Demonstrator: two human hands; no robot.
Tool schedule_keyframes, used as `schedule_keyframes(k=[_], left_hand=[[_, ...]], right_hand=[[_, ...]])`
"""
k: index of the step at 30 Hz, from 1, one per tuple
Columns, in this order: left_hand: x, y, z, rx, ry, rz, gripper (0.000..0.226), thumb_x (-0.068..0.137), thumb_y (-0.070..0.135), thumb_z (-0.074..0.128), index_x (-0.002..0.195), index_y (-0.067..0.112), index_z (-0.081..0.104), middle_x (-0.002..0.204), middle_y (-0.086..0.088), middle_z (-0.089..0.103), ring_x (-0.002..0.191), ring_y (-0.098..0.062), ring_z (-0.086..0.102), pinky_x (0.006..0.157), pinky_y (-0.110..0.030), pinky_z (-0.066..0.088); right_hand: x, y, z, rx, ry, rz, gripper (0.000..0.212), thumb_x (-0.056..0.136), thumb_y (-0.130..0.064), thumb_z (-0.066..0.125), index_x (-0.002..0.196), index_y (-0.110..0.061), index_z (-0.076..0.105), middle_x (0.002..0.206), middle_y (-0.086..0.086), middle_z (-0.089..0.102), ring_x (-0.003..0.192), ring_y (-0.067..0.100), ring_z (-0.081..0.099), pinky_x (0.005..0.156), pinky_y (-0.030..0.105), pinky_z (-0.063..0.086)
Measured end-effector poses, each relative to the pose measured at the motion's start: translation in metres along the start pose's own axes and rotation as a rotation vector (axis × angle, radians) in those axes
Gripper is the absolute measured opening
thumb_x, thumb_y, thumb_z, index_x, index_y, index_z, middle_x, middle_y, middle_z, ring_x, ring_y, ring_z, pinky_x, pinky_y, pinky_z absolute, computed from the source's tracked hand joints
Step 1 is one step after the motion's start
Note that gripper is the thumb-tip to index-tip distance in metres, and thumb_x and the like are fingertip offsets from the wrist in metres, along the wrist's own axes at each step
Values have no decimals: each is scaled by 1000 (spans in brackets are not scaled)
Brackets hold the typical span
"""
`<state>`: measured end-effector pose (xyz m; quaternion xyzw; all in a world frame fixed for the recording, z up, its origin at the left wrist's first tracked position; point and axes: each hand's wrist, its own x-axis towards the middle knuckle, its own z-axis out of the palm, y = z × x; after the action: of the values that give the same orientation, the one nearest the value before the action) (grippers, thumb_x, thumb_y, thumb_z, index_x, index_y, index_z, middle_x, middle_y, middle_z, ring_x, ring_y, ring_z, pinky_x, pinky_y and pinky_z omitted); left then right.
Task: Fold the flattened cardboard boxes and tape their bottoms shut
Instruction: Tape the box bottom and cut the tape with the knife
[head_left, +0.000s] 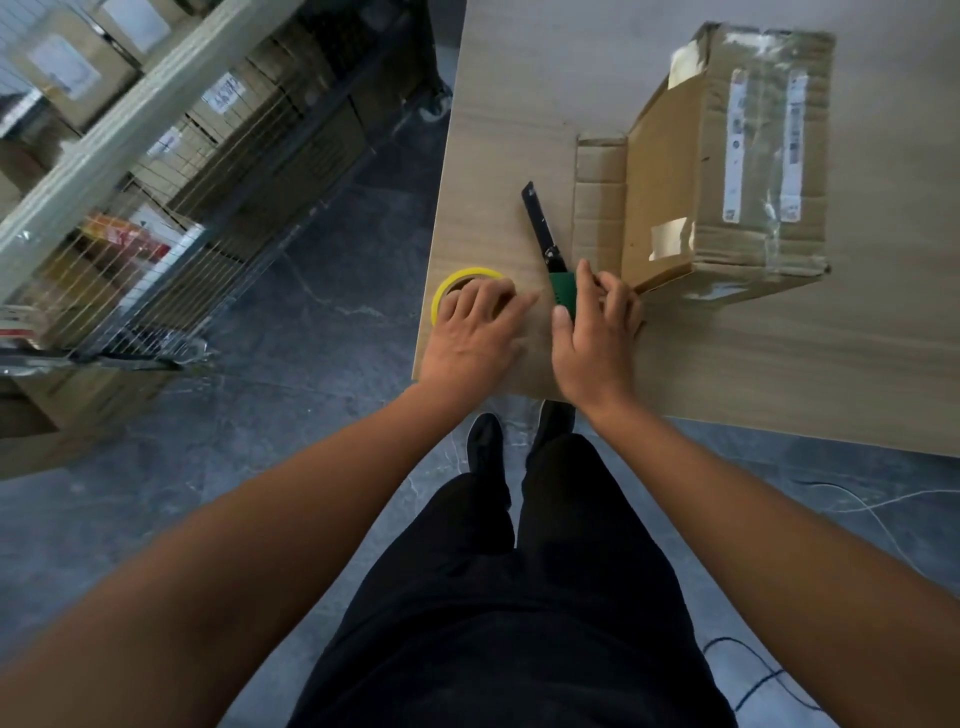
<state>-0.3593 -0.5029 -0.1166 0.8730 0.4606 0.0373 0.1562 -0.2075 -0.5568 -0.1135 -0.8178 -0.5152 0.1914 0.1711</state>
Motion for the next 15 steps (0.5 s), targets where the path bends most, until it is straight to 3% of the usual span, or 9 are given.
schedule_keyframes(k=[3,9,12,15], left_hand=[[0,12,-20,-73,-84,-90,62,89,44,68,146,31,47,145,1,42,139,-26,32,117,-43,22],[26,60,-73,-251,28,-92,57,99,49,52,149,23,44,154,2,38,146,-23,29,119,-43,24],[53,105,-90,-346,175,-19,59,101,44,46,150,12,43,159,-8,35,150,-30,25,124,-44,17],[77,161,-99,-446,228,4,66,103,43,40,158,9,27,169,-10,16,157,-26,6,127,-39,3]], right_hand=[[-14,-8,-34,63,76,-109,55,100,-36,39,147,-9,49,144,10,49,133,31,38,111,47,35],[-27,0,-137,93,302,-318,45,100,-22,50,141,-4,55,144,11,53,143,28,35,122,29,21],[-10,38,-175,23,384,-257,48,101,-28,48,140,-1,55,145,15,52,144,33,35,122,37,25],[20,76,-200,19,296,-109,66,100,-45,37,147,0,45,154,18,43,149,32,28,124,38,20]])
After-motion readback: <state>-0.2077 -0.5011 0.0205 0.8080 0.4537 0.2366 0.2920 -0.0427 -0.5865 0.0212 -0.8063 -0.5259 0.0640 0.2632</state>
